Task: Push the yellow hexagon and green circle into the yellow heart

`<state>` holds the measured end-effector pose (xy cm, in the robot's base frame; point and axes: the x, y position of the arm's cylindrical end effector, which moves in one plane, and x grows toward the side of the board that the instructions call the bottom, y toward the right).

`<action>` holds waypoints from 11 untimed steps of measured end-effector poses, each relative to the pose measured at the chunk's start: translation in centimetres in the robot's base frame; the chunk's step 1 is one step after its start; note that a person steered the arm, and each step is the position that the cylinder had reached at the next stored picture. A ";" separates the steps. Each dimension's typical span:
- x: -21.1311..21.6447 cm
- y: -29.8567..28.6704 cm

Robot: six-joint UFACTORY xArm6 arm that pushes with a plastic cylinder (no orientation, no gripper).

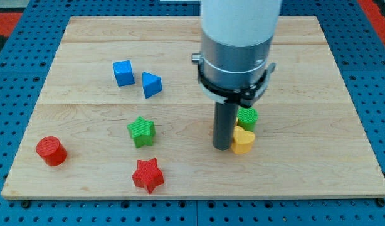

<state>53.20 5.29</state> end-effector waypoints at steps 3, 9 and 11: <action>-0.7 7.9; -4.2 -4.5; -3.9 1.4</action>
